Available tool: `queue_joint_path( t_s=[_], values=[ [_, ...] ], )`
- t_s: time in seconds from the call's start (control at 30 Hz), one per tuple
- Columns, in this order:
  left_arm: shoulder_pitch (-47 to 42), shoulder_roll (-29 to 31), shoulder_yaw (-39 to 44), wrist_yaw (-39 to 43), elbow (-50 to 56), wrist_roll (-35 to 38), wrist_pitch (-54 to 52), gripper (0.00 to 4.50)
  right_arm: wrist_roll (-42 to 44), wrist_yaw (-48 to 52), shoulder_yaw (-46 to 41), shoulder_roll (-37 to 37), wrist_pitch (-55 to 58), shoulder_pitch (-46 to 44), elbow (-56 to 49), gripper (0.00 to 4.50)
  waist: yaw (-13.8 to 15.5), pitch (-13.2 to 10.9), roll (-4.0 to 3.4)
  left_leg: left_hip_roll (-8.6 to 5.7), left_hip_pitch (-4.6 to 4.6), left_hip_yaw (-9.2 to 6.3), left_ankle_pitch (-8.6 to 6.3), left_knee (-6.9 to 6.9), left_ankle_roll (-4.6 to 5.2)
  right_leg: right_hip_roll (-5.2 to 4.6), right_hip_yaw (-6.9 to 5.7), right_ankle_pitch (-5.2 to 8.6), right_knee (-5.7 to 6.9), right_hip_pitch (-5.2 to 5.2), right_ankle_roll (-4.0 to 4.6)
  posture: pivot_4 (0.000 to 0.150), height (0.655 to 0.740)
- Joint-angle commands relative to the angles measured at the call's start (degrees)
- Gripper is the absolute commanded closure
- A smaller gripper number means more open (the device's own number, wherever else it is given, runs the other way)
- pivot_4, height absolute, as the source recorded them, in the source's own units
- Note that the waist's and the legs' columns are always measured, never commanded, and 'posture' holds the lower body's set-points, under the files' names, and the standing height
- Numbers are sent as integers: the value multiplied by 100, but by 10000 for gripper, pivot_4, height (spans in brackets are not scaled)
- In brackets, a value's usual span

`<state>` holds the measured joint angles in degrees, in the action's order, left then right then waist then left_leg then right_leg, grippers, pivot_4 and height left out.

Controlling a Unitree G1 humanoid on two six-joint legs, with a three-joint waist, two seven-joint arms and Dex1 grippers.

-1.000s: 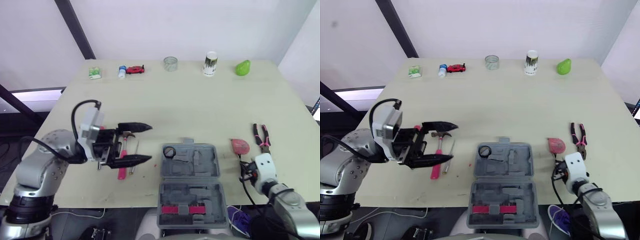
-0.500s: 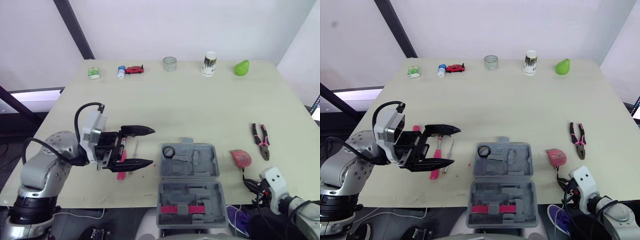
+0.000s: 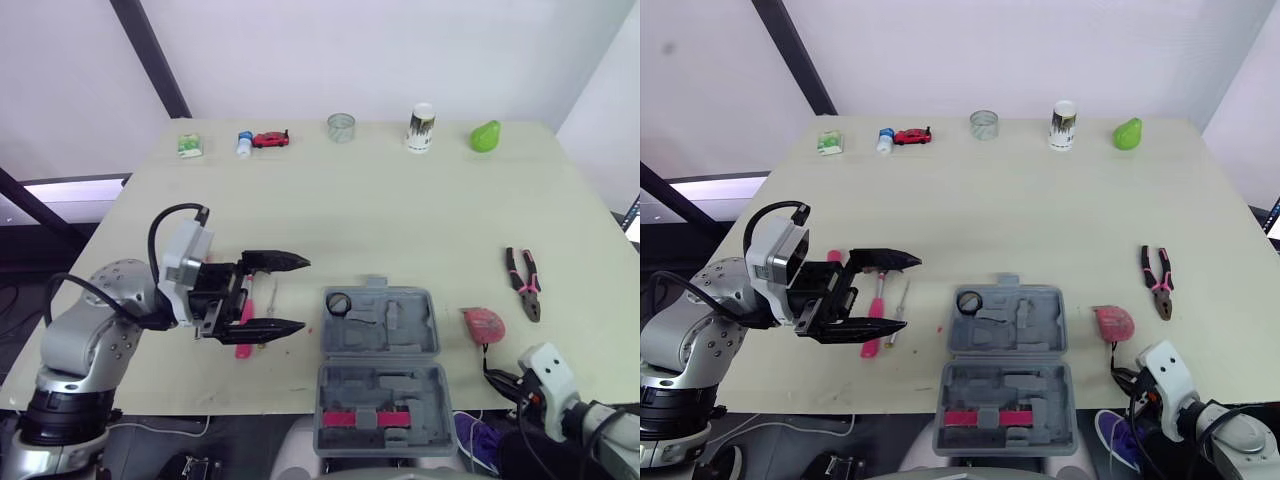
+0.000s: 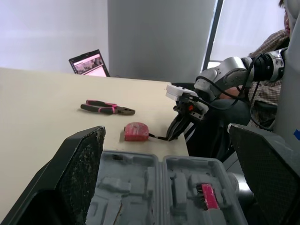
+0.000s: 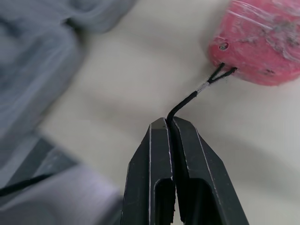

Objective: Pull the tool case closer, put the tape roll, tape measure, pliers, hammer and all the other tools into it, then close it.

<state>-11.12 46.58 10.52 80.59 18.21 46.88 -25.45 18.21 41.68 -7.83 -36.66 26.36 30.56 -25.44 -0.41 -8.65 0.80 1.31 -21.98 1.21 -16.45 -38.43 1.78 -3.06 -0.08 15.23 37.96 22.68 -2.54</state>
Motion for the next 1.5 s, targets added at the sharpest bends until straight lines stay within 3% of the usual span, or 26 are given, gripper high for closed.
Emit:
queue_joint_path(
  t_s=[0.03, 0.53, 0.87, 0.9, 0.93, 1.17, 1.2, 1.5],
  values=[
    [-127, 42, -9, 109, 52, 44, 47, 0, 176, 241, -70, -164, 67, 112, -289, 43897, -1, 0, 0, 0, 0, 0, 0, 0, 0, 0, 0, 0, 0, 0, 0, 1500, 7400],
    [-228, -2, -105, 167, -31, -37, 101, 0, 318, 793, -9, -583, 76, 496, -362, 43897, 17, -1, 6, 0, -1, 1, 0, -3, 0, 1, 0, 0, -1, 0, -1, 1500, 7400],
    [-259, 19, -121, 144, -11, -13, 80, 0, 227, 899, -157, -641, -205, 286, -11, 43897, 14, -1, 7, 0, -1, 0, 0, -4, 0, 2, 0, 0, -1, -1, -1, 1500, 7400],
    [-259, 21, -118, 134, 6, -2, 68, 0, 315, 1048, -184, -703, -203, 348, -40, 38999, 15, -2, 7, 0, -1, 0, 0, -4, 0, 2, 0, 0, -1, -1, -1, 1500, 7400],
    [-264, 23, -118, 126, 15, 4, 59, 0, 396, 1264, -224, -811, -231, 446, -62, 37223, 19, -1, 7, 0, -1, 1, 0, -4, 0, 1, 1, 0, -1, -1, -1, 1500, 7400],
    [-325, 7, -96, 215, -54, 14, 158, 0, 483, 2086, -855, -1180, -1000, 610, 509, 2830, 47, -3, 12, 0, 0, 1, 0, -9, 0, 1, 0, 0, -1, -5, -1, 1500, 7400],
    [-331, 38, -118, 286, -68, 12, 156, 0, 444, 2257, -993, -1199, -1381, 526, 745, 514, 47, -3, 12, -1, 1, 2, 0, -9, 0, 1, 1, 0, -1, -5, -1, 1500, 7400],
    [-498, 85, -196, 544, -189, -128, 208, 0, -47, 3091, -763, -1425, -3551, -957, 2589, 514, 14, -7, 18, -3, 4, 2, 0, -12, 0, 8, 1, 0, 0, -10, -1, 1500, 7400]
  ],
)
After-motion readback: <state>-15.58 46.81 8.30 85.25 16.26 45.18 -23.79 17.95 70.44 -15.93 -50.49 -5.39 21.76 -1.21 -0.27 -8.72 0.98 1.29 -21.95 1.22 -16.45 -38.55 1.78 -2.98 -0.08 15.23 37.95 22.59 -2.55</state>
